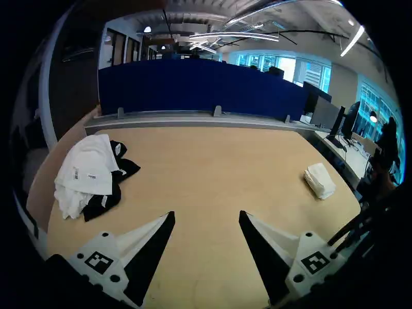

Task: Fold towel

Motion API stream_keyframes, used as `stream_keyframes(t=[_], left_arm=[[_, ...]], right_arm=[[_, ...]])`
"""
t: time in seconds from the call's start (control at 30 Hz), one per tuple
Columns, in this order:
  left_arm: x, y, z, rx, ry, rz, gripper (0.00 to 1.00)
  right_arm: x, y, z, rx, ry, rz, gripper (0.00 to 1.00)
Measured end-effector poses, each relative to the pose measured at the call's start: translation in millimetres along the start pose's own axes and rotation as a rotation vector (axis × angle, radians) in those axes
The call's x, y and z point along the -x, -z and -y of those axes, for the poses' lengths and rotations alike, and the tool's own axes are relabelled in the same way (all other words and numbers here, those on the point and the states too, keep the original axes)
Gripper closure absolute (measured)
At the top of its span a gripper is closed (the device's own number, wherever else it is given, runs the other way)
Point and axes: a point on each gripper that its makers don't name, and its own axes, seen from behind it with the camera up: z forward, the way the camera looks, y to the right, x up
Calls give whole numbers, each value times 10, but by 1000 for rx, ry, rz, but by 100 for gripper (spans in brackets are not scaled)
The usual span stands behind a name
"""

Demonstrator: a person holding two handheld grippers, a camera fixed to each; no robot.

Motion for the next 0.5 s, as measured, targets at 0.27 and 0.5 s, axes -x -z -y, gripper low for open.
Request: stream_keyframes(t=[0.27,0.5], left_arm=[[-621,54,221,-75,-8,-208,8],[-1284,258,463,-176,-37,-452,8]], right_arm=[[-33,5,158,-13,-2,-6,0],[-40,-17,208,-7,6,-9,0]])
